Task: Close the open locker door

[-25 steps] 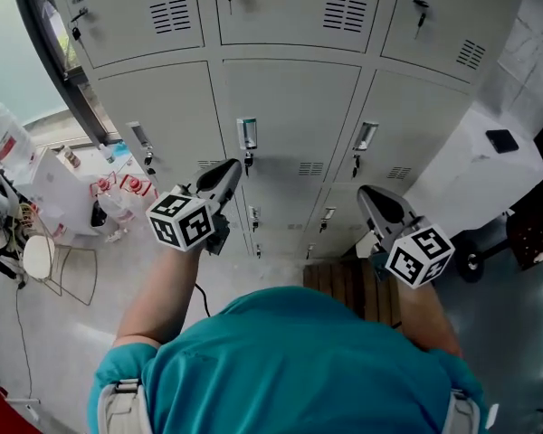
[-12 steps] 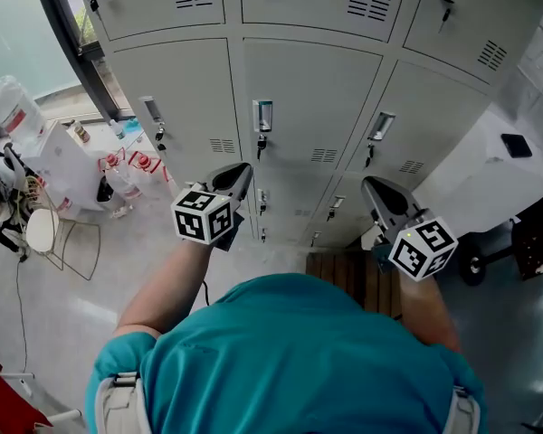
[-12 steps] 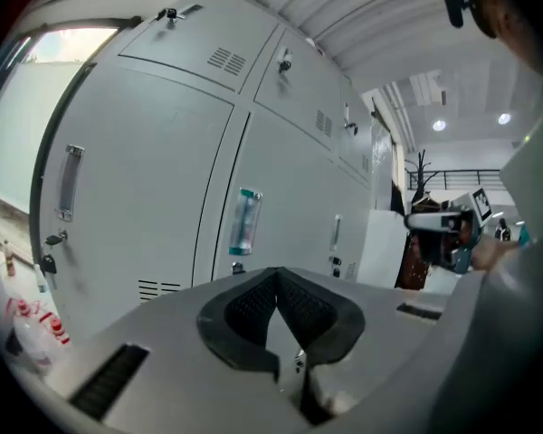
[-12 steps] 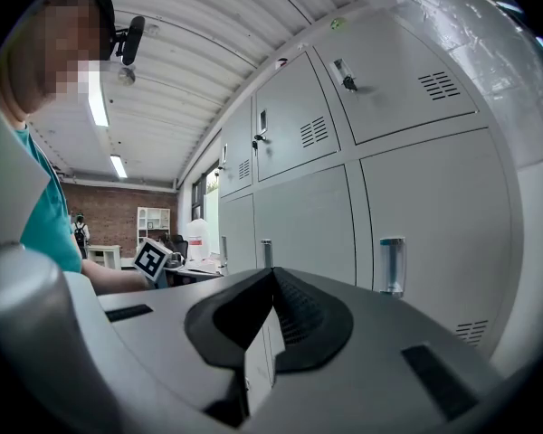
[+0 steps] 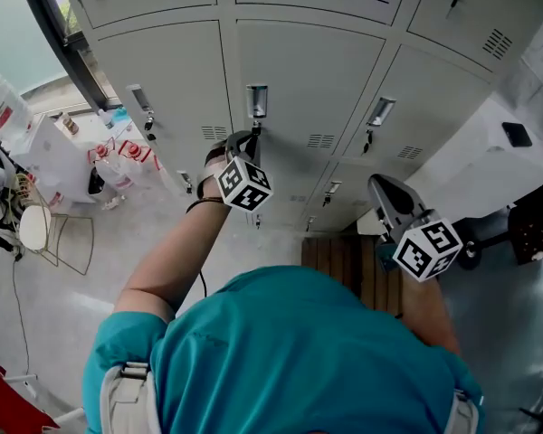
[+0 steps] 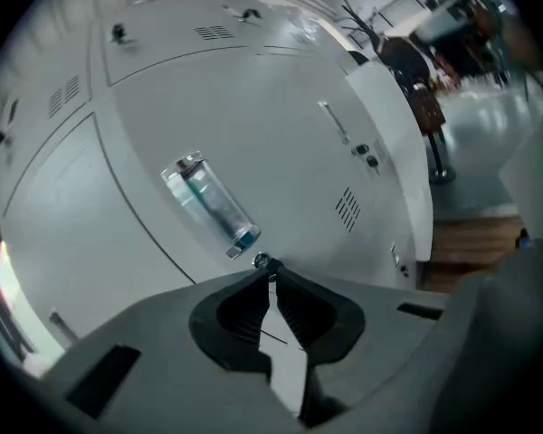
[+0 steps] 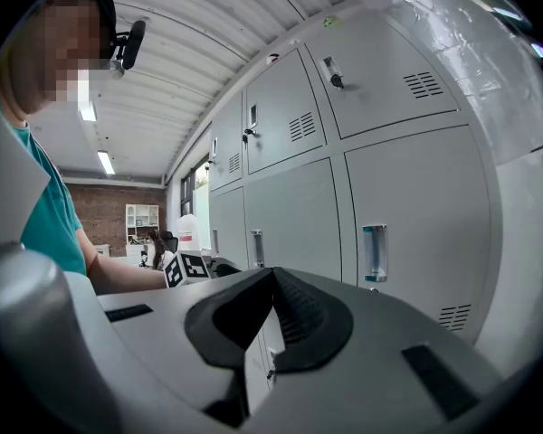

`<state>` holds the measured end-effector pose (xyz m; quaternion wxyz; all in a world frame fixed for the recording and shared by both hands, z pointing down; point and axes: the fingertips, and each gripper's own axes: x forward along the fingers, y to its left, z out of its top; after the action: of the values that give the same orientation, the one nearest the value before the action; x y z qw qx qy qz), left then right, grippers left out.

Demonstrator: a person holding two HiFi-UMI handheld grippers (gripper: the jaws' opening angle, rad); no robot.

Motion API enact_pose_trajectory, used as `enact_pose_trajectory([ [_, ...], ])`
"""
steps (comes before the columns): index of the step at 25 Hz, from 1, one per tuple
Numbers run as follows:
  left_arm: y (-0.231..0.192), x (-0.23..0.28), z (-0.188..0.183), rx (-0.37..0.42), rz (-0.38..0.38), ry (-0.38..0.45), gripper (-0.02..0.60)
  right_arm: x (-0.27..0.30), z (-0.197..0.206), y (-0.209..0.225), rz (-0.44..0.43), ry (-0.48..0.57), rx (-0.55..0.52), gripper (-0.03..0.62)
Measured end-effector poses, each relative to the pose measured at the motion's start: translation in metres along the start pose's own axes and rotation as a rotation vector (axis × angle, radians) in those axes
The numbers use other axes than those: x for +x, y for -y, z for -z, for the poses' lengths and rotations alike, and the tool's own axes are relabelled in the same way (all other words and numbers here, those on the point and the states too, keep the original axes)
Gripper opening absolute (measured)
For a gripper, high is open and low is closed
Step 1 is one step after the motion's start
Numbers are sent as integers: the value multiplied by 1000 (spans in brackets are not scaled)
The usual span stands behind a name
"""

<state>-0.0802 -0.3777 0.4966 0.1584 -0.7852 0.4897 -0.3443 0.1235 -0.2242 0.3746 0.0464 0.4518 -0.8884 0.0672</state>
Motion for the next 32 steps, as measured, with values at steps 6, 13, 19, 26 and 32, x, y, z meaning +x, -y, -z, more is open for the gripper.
enact_pose_trajectory([
  [6, 8, 18, -2, 313, -60, -43, 9, -1, 3, 5, 22, -2, 13, -2],
  [13, 7, 19, -3, 416, -112, -59, 8, 2, 4, 8, 25, 0, 24, -2],
  [19, 7, 18, -1, 464, -149, -59, 8, 4, 4, 9, 17, 3, 26, -2],
  [26, 12, 19, 2, 530, -193, -67, 12, 3, 4, 13, 16, 4, 25, -2],
  [32, 15, 16, 3, 530, -221, -44, 32, 2, 6, 17, 21, 1, 30, -1],
])
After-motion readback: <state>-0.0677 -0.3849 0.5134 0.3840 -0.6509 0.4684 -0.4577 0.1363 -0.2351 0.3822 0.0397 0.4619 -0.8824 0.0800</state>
